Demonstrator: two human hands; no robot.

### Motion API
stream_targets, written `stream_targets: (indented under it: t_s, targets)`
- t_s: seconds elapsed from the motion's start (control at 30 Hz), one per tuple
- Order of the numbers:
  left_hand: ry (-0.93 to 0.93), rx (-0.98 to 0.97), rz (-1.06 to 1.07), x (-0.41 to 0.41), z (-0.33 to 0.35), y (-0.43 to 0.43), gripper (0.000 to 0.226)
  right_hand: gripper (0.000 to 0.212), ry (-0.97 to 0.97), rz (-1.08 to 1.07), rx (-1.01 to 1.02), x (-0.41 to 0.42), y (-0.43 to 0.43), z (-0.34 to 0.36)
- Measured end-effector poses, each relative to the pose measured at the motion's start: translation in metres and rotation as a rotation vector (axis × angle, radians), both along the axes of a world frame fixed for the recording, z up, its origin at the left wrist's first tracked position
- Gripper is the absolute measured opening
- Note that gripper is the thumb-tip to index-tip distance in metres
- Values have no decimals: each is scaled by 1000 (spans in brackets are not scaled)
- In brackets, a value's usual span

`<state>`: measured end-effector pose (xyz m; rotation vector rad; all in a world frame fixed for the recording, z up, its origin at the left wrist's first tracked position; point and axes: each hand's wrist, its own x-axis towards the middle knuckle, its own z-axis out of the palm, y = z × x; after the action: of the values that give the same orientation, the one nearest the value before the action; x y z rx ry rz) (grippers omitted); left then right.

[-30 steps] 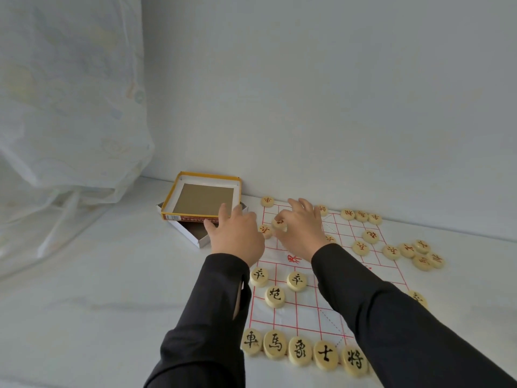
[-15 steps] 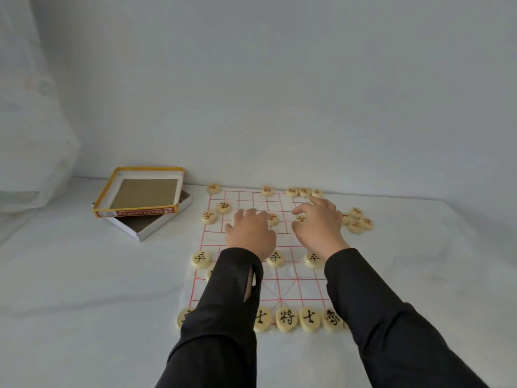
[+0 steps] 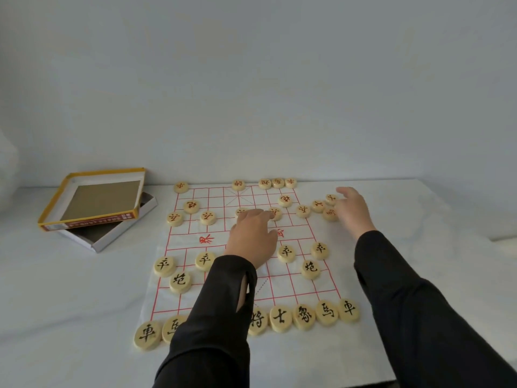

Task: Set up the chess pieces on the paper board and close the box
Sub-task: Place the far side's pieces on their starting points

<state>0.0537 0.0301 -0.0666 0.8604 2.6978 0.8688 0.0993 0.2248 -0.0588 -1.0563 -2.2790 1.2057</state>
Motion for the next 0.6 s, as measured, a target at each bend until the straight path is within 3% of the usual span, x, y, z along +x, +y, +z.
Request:
stream_targets:
  t_s: [0.13, 0.37, 0.6]
  targets:
    - [19, -9, -30, 1, -1, 3, 43, 57, 97, -64, -140, 16, 20, -12]
    - [41, -13, -25, 1, 0, 2, 43, 71, 128, 0, -186, 15, 31, -16]
    - [32, -14, -37, 6, 2, 8, 43, 56, 123, 173, -207, 9, 29, -17]
